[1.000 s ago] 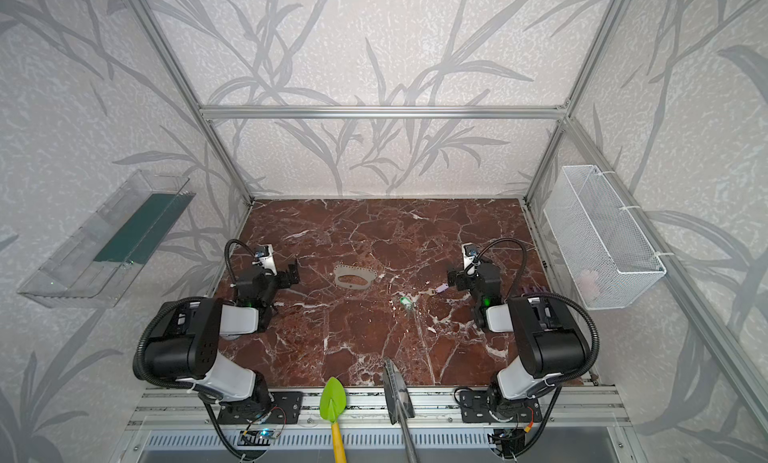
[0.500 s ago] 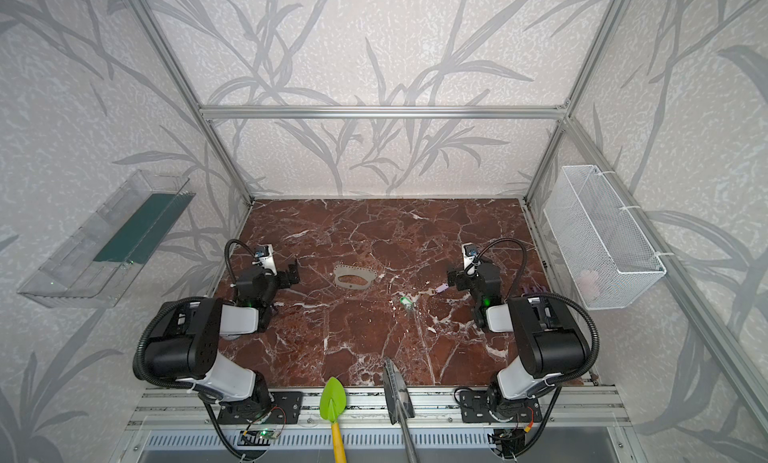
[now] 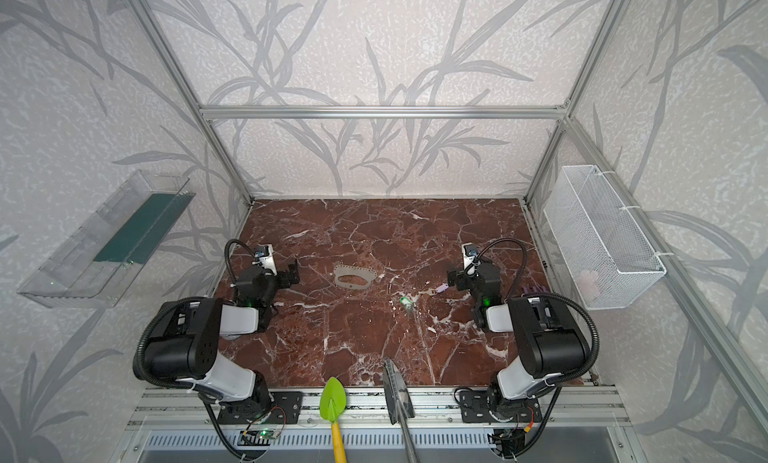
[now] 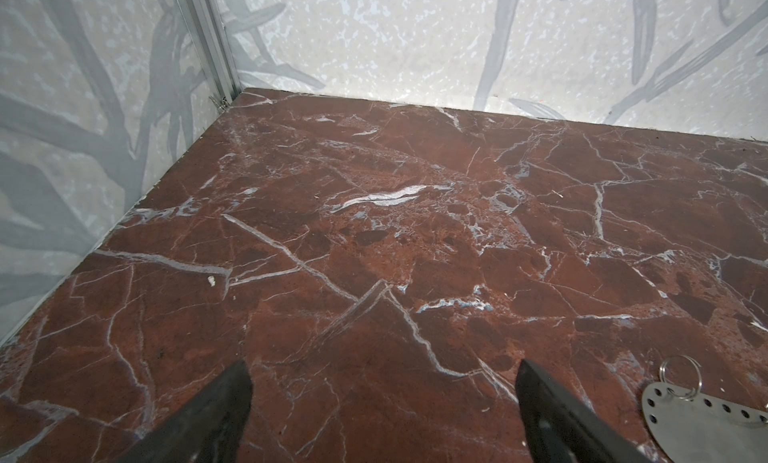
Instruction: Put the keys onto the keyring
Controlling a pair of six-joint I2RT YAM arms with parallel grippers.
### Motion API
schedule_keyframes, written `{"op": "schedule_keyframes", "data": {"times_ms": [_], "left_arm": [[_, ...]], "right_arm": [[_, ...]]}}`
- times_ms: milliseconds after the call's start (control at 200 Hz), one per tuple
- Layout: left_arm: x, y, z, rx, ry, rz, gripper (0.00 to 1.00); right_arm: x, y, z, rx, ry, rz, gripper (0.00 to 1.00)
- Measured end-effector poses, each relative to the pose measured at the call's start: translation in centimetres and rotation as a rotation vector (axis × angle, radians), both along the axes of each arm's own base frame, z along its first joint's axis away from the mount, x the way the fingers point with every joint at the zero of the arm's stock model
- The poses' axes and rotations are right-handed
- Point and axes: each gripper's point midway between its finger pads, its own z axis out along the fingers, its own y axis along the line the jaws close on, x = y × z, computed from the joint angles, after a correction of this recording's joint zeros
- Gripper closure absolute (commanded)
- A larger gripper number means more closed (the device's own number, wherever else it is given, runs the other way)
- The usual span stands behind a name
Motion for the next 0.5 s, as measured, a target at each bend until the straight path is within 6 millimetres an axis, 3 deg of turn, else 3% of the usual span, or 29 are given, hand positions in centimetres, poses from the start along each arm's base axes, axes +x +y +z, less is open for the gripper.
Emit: {"op": "schedule_keyframes", "data": {"times_ms": [500], "left_arm": [[0.1, -1.4, 0.3, -0.001, -0.012, -0.086, 0.01]], "right_arm": [[0.0, 0.0, 0.0, 0.000, 0.000, 0.000, 0.01]]}}
